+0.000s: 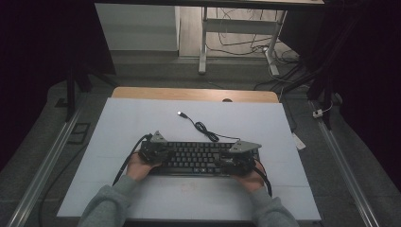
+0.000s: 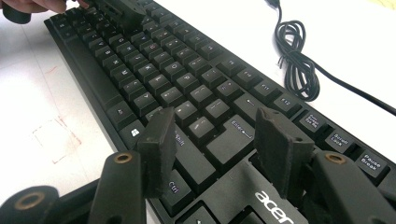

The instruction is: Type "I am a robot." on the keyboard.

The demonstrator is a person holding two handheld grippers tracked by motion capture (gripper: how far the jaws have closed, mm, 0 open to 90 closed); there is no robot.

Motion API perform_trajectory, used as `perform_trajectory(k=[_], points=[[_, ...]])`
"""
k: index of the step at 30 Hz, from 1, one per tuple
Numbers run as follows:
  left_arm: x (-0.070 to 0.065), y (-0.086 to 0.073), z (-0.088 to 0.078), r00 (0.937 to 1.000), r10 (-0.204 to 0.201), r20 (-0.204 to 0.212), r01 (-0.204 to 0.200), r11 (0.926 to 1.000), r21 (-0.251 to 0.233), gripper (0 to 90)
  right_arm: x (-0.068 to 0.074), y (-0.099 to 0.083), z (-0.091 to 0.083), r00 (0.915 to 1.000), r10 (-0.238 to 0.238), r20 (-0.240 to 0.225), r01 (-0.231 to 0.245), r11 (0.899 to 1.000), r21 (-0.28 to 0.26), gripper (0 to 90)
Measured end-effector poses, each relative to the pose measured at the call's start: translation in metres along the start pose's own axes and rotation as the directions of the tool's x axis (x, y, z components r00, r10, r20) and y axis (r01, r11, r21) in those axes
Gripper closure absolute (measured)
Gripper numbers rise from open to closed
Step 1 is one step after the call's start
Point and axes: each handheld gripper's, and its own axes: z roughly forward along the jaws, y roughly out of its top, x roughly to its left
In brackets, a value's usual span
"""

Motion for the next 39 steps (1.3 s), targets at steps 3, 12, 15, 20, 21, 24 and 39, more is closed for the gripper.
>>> perform_trajectory(k=[3, 12, 15, 20, 21, 24, 39], points=[[-0.001, 0.000, 0.001, 1.0000, 0.003, 0.003, -0.003, 1.0000, -0.002, 89.0, 0.000, 0.000, 0.000, 1.0000, -0.001, 0.001, 0.001, 1.000, 0.001, 49.1], [-0.004, 0.000, 0.003, 0.9998, 0.012, -0.017, -0.012, 0.9999, 0.002, 89.1, 0.000, 0.000, 0.000, 1.0000, -0.001, 0.003, 0.001, 1.000, 0.000, 49.0], [-0.002, 0.000, -0.007, 0.9999, 0.003, -0.014, -0.004, 0.9995, -0.031, 89.0, -0.001, 0.001, -0.001, 1.0000, 0.002, 0.005, -0.002, 1.000, -0.005, 49.0], [0.004, -0.004, -0.030, 0.9996, -0.026, -0.013, 0.025, 0.9957, -0.089, 88.5, -0.002, 0.001, -0.002, 0.9999, 0.005, 0.010, -0.005, 1.000, -0.013, 48.9], [0.005, -0.007, -0.034, 0.9994, -0.032, -0.011, 0.031, 0.9944, -0.101, 86.8, -0.002, 0.001, -0.002, 1.0000, 0.007, 0.007, -0.007, 1.000, -0.016, 48.9], [0.007, -0.014, -0.045, 0.9987, -0.050, 0.004, 0.050, 0.9912, -0.123, 78.2, -0.002, 0.001, -0.002, 0.9999, 0.007, 0.008, -0.007, 1.000, -0.010, 48.7], [0.016, -0.055, -0.076, 0.9871, -0.159, -0.022, 0.156, 0.9825, -0.102, 35.7, -0.007, 0.004, -0.003, 0.9998, 0.012, 0.016, -0.011, 1.000, -0.025, 48.2]])
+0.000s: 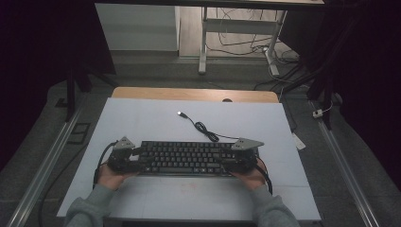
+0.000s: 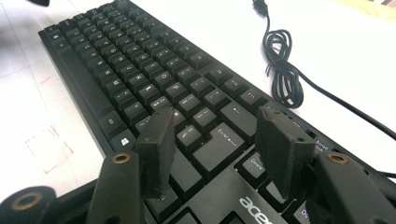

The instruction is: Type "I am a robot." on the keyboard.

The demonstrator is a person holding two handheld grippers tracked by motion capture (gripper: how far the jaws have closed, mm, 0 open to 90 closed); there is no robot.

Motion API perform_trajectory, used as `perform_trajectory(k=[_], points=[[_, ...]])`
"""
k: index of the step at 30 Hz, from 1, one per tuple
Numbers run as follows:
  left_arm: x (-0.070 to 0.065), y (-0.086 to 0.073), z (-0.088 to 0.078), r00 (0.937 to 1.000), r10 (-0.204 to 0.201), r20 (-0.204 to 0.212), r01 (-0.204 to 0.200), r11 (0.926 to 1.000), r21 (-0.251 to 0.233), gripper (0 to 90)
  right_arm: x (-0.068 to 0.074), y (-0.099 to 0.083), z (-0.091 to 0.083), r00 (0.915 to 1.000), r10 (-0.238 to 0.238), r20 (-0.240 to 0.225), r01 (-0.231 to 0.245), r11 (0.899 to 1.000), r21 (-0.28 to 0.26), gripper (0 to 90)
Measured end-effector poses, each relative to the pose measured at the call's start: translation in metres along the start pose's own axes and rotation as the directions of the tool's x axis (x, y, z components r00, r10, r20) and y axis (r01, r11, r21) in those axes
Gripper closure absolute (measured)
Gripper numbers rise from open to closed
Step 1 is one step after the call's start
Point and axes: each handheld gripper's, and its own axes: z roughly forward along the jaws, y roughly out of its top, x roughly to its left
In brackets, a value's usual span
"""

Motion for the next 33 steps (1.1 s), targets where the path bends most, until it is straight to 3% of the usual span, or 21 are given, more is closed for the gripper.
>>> perform_trajectory(k=[11, 20, 33], points=[[0.001, -0.005, 0.000, 0.9999, 0.008, 0.007, -0.008, 0.9998, 0.021, 33.5, 0.010, 0.016, 0.013, 0.9988, -0.024, -0.043, 0.024, 1.000, -0.014, 52.4], [0.002, -0.005, 0.001, 0.9999, 0.010, 0.004, -0.010, 0.9997, 0.024, 33.1, 0.021, 0.024, 0.034, 0.9927, -0.008, -0.121, 0.016, 0.998, 0.064, 89.9], [0.002, -0.006, 0.002, 0.9999, 0.009, 0.005, -0.009, 0.9994, 0.033, 32.8, 0.039, 0.023, 0.062, 0.9852, -0.042, -0.166, 0.066, 0.988, 0.139, 90.0]])
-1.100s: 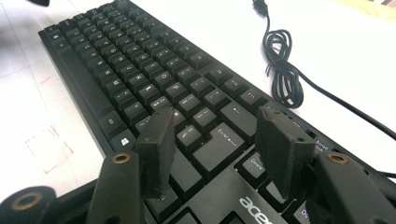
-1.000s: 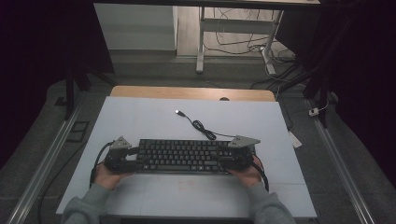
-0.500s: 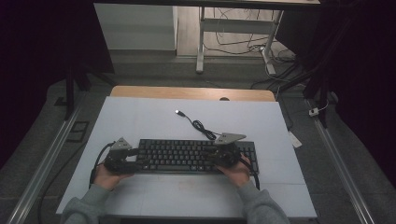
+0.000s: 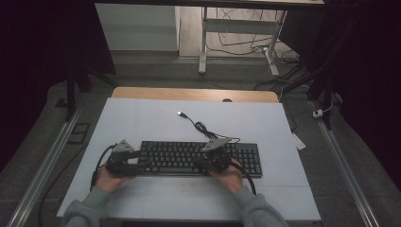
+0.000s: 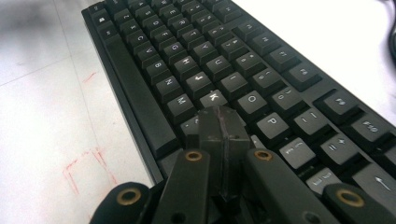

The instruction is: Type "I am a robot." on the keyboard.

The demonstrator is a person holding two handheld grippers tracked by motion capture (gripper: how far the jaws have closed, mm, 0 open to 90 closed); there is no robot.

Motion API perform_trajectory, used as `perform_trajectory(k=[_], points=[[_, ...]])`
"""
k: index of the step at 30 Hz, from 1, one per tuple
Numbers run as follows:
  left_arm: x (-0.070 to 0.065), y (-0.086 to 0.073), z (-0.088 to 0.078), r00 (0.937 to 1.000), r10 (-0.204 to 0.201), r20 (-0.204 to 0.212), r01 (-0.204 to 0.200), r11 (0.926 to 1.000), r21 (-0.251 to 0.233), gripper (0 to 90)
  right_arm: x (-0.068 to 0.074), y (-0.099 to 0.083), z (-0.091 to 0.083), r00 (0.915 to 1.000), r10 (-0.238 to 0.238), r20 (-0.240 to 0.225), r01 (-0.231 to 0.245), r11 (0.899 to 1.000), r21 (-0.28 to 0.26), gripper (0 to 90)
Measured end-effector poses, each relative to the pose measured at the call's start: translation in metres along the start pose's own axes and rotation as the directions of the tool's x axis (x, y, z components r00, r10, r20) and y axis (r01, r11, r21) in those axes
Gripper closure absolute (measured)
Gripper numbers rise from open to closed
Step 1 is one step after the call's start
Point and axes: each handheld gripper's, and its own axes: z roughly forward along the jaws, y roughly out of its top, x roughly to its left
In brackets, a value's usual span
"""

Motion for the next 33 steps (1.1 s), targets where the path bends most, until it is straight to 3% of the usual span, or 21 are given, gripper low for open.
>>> perform_trajectory(k=[10, 16, 20, 21, 27, 33], points=[[0.000, 0.000, 0.000, 1.0000, -0.001, -0.001, 0.001, 1.0000, 0.002, 32.6, 0.001, -0.002, 0.003, 0.9999, -0.009, 0.014, 0.009, 1.000, 0.018, 90.0], [0.001, -0.001, 0.000, 1.0000, 0.001, -0.003, -0.001, 1.0000, -0.001, 32.6, -0.001, 0.001, -0.010, 0.9996, -0.012, 0.024, 0.014, 0.998, -0.061, 90.0], [0.001, -0.001, -0.001, 1.0000, 0.001, -0.004, -0.001, 1.0000, -0.005, 32.5, -0.007, -0.004, -0.024, 0.9984, 0.014, 0.054, -0.008, 0.995, -0.097, 90.0], [0.001, -0.001, -0.001, 1.0000, 0.001, -0.004, -0.001, 1.0000, -0.005, 32.6, -0.009, -0.007, -0.027, 0.9977, 0.022, 0.064, -0.016, 0.994, -0.104, 88.6], [-0.001, -0.001, -0.001, 0.9999, 0.007, -0.008, -0.007, 1.0000, -0.001, 32.2, -0.019, -0.023, -0.049, 0.9864, 0.068, 0.149, -0.048, 0.990, -0.131, 56.3], [-0.003, -0.001, 0.000, 0.9999, 0.013, -0.010, -0.012, 0.9999, 0.006, 31.7, -0.026, -0.039, -0.067, 0.9804, 0.088, 0.176, -0.065, 0.989, -0.131, 46.6]])
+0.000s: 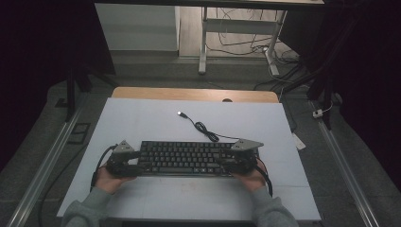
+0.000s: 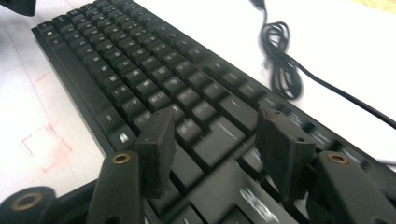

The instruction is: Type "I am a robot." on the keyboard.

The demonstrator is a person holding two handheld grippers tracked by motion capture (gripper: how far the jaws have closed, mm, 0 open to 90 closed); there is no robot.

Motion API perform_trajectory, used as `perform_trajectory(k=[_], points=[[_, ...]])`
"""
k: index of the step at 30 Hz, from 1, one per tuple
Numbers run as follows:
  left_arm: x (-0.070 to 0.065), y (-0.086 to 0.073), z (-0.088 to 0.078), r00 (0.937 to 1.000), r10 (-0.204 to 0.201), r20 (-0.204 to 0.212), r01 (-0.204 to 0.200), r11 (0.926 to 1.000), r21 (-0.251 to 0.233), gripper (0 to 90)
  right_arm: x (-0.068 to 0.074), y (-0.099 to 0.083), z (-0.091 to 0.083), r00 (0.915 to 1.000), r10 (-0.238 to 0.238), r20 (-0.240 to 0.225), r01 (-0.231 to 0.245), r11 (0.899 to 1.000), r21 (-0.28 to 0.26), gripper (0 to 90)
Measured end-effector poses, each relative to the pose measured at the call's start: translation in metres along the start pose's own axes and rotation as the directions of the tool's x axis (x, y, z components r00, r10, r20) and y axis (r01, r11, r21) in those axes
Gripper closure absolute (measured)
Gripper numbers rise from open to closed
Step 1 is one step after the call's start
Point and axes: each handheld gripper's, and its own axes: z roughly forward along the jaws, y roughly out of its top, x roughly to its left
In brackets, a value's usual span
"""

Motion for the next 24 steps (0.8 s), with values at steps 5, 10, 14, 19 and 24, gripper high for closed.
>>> perform_trajectory(k=[5, 10, 14, 19, 24], points=[[-0.002, -0.007, -0.005, 1.0000, -0.001, 0.007, 0.001, 1.0000, -0.002, 31.5, -0.009, -0.016, -0.021, 0.9994, 0.006, 0.034, -0.007, 1.000, 0.004, 44.9], [-0.003, -0.015, -0.009, 0.9998, -0.012, 0.015, 0.013, 0.9999, -0.003, 31.6, -0.021, -0.038, -0.048, 0.9964, 0.029, 0.079, -0.029, 1.000, -0.008, 44.7], [-0.005, -0.018, -0.011, 0.9998, -0.006, 0.018, 0.006, 1.0000, 0.001, 31.5, -0.030, -0.051, -0.068, 0.9928, 0.042, 0.112, -0.040, 0.999, -0.014, 44.6], [-0.006, -0.019, -0.012, 0.9998, -0.002, 0.020, 0.002, 1.0000, 0.000, 31.5, -0.038, -0.061, -0.081, 0.9893, 0.073, 0.126, -0.069, 0.997, -0.031, 44.6], [-0.006, -0.019, -0.012, 0.9997, -0.005, 0.023, 0.005, 1.0000, -0.002, 31.5, -0.040, -0.063, -0.082, 0.9908, 0.071, 0.115, -0.068, 0.997, -0.026, 44.5]])
